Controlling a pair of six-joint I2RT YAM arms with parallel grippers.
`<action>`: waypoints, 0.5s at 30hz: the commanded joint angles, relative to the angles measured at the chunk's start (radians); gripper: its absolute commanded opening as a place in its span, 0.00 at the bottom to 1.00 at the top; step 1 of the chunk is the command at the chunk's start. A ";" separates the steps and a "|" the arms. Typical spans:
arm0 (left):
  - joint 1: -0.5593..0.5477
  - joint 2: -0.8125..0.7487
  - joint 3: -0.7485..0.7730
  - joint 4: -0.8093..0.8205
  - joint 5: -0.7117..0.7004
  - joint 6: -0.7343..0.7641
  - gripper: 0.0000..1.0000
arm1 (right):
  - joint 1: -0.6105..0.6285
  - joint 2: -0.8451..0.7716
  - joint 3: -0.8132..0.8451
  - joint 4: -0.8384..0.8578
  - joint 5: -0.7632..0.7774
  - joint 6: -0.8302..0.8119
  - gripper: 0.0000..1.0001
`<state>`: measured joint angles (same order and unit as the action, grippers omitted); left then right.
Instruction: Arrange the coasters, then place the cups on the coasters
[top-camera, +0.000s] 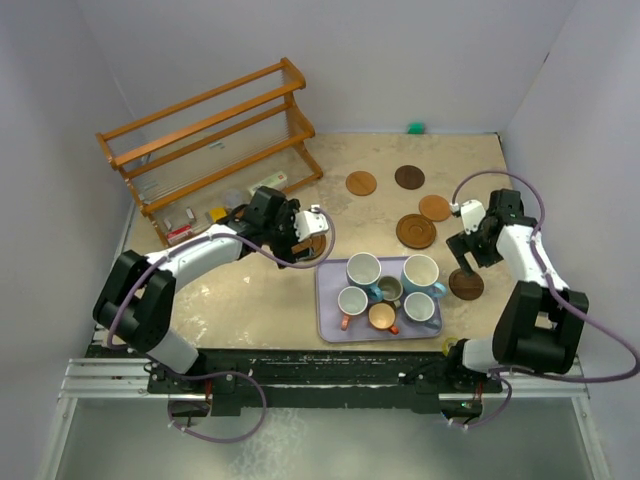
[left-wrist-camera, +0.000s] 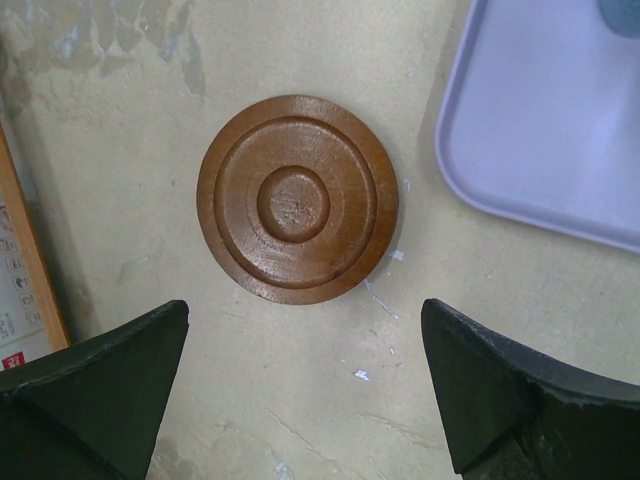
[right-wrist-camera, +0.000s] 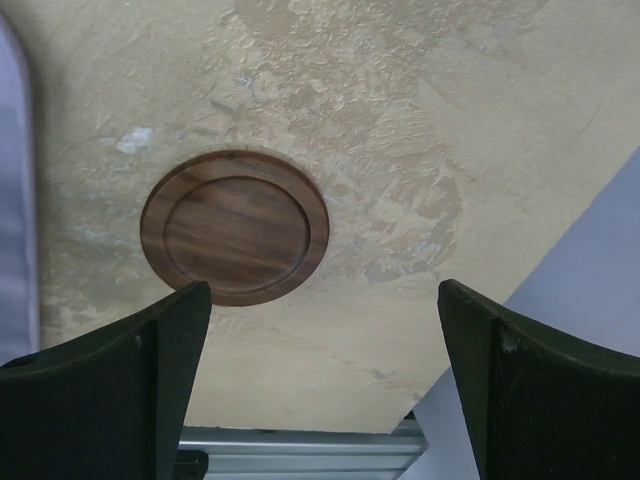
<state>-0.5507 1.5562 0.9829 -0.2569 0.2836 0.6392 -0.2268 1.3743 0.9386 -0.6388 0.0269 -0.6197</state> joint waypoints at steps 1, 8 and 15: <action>0.028 0.018 -0.003 0.004 -0.020 0.003 0.96 | -0.022 0.067 0.020 0.040 -0.026 -0.064 0.96; 0.034 0.059 -0.012 -0.008 -0.035 0.004 0.96 | -0.032 0.187 0.035 0.072 -0.061 -0.079 0.91; 0.034 0.120 -0.002 0.017 -0.061 -0.008 0.96 | -0.032 0.252 0.035 0.128 -0.068 -0.076 0.86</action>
<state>-0.5228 1.6520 0.9756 -0.2703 0.2394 0.6392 -0.2558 1.6047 0.9489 -0.5636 -0.0139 -0.6819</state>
